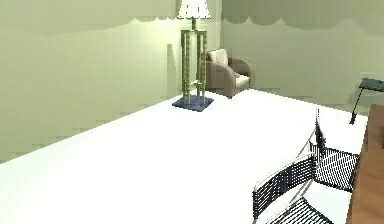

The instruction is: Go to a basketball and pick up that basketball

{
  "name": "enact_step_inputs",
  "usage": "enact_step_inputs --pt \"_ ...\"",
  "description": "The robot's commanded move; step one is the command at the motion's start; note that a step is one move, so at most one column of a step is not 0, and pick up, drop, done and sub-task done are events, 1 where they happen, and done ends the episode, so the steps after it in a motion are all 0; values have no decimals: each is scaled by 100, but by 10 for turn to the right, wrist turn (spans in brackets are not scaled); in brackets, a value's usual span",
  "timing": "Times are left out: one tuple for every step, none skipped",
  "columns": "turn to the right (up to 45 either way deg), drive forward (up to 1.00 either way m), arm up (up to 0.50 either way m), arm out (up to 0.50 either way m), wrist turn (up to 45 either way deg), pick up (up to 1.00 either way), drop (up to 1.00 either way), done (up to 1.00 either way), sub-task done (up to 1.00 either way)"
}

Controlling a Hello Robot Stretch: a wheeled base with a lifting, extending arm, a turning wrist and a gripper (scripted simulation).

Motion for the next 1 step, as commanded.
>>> enact_step_inputs --pt "0 0 0 8 0 0 0 0 0"
